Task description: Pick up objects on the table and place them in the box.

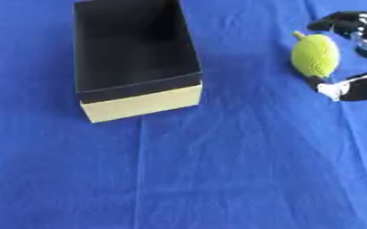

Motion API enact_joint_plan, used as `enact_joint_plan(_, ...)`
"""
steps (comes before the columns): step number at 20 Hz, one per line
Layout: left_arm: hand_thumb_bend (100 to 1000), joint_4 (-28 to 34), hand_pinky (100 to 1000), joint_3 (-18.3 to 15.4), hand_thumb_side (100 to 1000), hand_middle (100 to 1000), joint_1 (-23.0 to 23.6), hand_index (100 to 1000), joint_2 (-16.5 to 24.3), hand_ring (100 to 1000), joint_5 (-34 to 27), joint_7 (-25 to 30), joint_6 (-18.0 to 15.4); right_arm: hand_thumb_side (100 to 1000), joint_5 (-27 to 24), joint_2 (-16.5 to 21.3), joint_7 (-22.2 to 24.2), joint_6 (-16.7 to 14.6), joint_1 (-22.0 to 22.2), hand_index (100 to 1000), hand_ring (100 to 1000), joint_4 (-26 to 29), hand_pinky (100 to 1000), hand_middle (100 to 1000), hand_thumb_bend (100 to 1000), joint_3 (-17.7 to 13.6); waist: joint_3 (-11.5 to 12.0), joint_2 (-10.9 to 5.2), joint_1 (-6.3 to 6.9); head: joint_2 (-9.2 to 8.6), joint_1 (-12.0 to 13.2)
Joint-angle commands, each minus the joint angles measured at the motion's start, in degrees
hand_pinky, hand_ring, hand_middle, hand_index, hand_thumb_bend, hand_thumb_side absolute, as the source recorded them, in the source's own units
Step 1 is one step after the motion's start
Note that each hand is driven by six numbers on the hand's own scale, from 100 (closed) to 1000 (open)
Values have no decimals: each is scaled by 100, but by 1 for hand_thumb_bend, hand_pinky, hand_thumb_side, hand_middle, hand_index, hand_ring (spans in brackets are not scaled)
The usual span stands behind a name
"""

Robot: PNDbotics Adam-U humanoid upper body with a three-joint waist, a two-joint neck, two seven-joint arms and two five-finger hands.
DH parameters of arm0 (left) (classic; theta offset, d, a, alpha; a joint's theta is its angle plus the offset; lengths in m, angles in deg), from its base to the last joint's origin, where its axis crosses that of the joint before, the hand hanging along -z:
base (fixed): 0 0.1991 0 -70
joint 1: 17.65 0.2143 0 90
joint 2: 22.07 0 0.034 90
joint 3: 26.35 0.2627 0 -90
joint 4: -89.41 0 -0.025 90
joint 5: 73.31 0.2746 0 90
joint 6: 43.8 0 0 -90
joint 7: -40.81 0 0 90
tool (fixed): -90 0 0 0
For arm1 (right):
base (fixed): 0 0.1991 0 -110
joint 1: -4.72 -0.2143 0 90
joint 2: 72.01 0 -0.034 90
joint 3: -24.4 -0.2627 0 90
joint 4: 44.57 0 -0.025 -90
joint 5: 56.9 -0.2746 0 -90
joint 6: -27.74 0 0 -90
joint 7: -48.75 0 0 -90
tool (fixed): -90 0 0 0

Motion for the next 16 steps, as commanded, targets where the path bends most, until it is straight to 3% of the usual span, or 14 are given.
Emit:
enact_joint_plan(1, 900, 86, 497, -21, 760, 616, -24, 668, 142, 645, 9, 17, 14, 417, -29, 239, -99, 172, -116, 950, 861, -174, 852, 829, 317, -39, 7, -674, -7, -21, -25)
enact_joint_plan(7, 901, 86, 497, -2, 760, 616, -40, 669, 133, 645, -6, 43, 12, 347, -51, 260, 62, 278, -321, 964, 842, -571, 841, 795, 327, 103, 47, -671, 18, -12, -45)
enact_joint_plan(16, 904, 86, 497, 22, 759, 616, -53, 668, 117, 645, -27, 75, 18, 328, -387, 238, 559, 220, -675, 986, 849, -1396, 844, 804, 324, 306, 100, -660, 51, -5, -73)
